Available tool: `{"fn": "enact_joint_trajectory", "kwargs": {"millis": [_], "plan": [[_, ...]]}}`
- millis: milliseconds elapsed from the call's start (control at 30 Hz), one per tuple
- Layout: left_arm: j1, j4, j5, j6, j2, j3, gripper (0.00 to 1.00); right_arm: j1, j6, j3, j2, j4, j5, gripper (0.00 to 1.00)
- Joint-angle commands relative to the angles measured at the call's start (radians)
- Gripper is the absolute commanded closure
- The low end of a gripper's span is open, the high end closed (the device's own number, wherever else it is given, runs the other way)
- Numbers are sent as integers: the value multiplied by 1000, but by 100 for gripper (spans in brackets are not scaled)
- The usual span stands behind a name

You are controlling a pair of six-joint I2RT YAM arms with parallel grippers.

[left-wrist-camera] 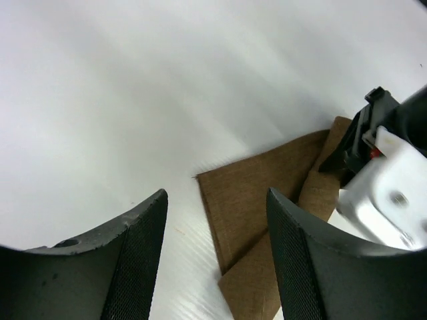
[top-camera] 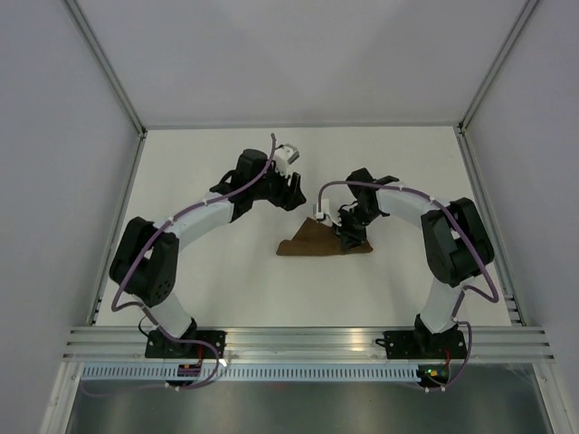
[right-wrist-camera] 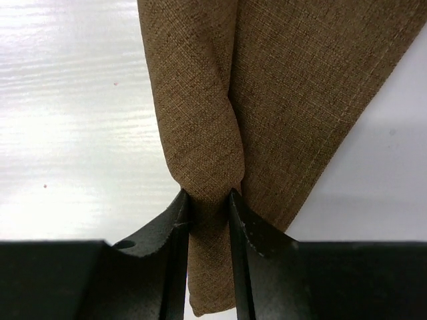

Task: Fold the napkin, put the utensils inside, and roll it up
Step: Roll the napkin with the utensil

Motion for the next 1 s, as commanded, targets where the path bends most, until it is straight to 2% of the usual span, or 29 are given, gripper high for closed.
{"fn": "enact_joint_trajectory", "kwargs": {"millis": [0,200,333,433,500,567,967], "plan": [[2,207,-180,-75,-148,-101,34,-65,-130,124,120,-331,-91,84],[-29,360,-255,-62,-296,-295,33,-101,-173,299,304,-468,-100,84],[-139,475,-341,67,-380,-436,32,-104,-166,365,383,-503,-102,84],[-208,503,-399,169,-391,-486,29,-105,-154,407,429,-511,-98,84],[-289,486,-480,229,-364,-489,28,-105,-137,436,455,-509,-97,84],[-351,477,-500,285,-330,-494,27,-107,-128,456,472,-511,-95,84],[-500,408,-571,489,-106,-400,25,-107,-80,508,524,-485,-77,84]]}}
